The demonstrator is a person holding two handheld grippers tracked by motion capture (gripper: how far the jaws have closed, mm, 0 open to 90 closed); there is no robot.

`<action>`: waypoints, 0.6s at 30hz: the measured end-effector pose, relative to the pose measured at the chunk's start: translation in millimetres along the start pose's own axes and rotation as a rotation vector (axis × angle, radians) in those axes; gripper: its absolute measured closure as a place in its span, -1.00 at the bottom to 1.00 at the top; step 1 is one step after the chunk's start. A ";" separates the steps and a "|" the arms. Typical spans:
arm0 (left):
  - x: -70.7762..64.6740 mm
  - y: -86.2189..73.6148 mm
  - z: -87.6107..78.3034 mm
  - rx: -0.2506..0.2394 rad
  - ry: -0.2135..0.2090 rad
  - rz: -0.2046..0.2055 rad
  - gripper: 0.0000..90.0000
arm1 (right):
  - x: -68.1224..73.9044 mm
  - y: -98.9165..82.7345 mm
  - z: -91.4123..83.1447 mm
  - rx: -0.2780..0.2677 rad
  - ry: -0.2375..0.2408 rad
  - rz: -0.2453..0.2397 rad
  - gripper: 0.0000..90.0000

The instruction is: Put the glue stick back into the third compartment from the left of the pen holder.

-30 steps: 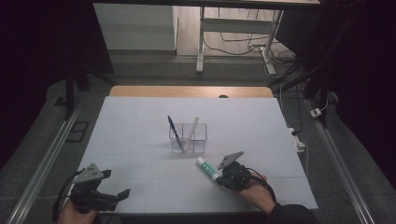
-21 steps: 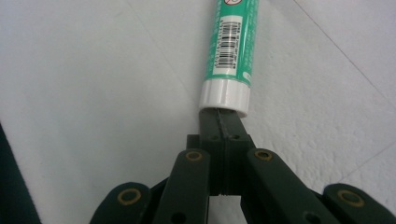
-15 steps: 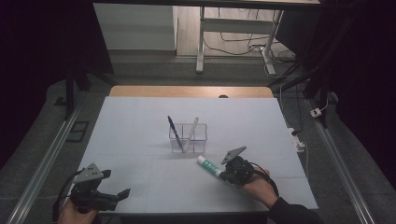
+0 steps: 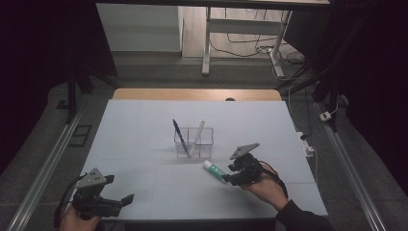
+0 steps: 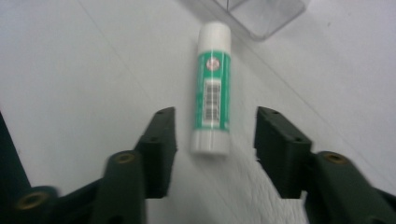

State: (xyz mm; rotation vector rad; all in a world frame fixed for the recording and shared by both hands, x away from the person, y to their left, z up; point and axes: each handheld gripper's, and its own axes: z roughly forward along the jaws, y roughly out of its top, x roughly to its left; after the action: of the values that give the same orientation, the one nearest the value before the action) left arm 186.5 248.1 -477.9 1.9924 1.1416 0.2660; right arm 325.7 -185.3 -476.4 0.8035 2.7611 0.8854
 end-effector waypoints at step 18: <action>0.0 0.0 0.1 0.001 -0.002 0.002 -1.00 | 5.1 33.5 47.3 0.084 -0.012 0.030 -1.00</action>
State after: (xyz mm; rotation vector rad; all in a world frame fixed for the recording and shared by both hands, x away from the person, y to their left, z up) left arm 186.5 248.0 -477.9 1.9944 1.1385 0.2648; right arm 349.6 -135.9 -495.7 0.8637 2.7988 0.7720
